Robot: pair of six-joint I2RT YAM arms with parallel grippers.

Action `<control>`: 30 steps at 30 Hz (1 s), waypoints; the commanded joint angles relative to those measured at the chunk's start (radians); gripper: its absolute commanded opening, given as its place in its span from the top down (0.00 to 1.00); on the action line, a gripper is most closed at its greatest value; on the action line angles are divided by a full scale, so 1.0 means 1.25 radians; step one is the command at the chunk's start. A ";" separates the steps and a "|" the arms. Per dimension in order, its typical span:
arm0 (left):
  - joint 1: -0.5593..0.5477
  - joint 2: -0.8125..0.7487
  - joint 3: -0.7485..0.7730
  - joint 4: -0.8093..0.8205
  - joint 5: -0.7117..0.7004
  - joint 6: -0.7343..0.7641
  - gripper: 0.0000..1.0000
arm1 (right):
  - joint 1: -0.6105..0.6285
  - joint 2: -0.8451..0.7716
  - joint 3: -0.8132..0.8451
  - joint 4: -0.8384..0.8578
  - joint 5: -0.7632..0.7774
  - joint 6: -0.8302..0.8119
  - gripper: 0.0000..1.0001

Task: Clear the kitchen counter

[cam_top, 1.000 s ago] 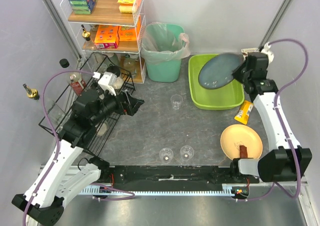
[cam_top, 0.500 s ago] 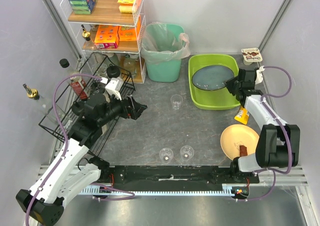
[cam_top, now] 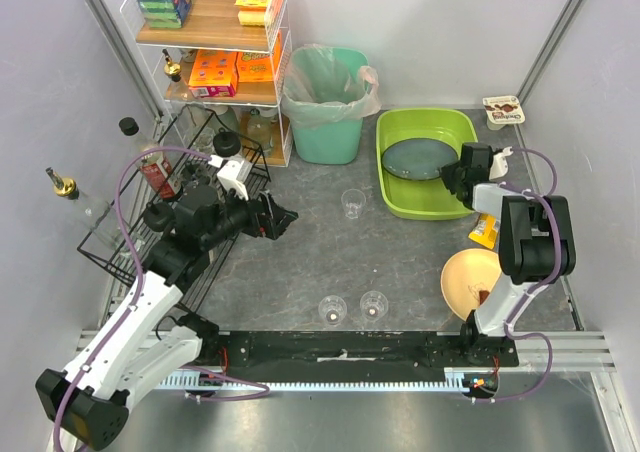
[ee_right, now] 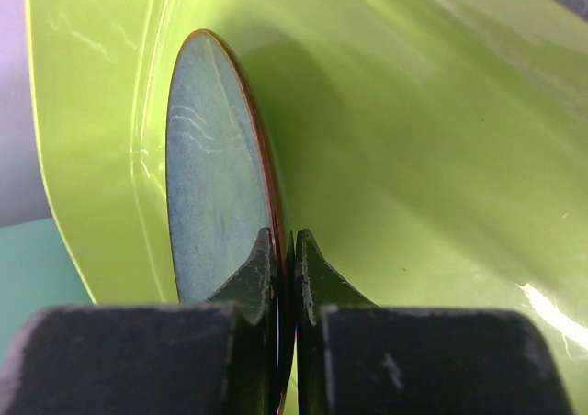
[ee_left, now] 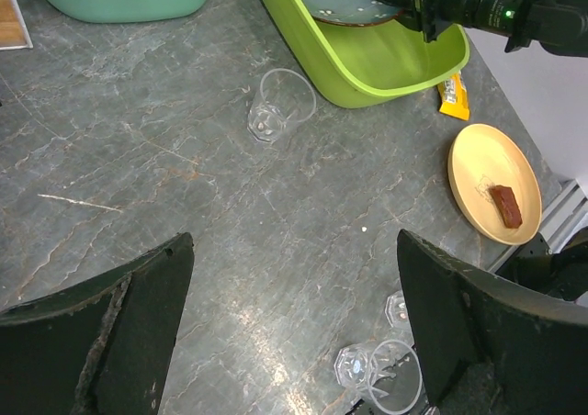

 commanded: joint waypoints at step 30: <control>0.005 0.047 0.008 0.000 0.038 0.009 0.04 | 0.066 -0.047 0.201 -0.278 0.241 -0.179 0.02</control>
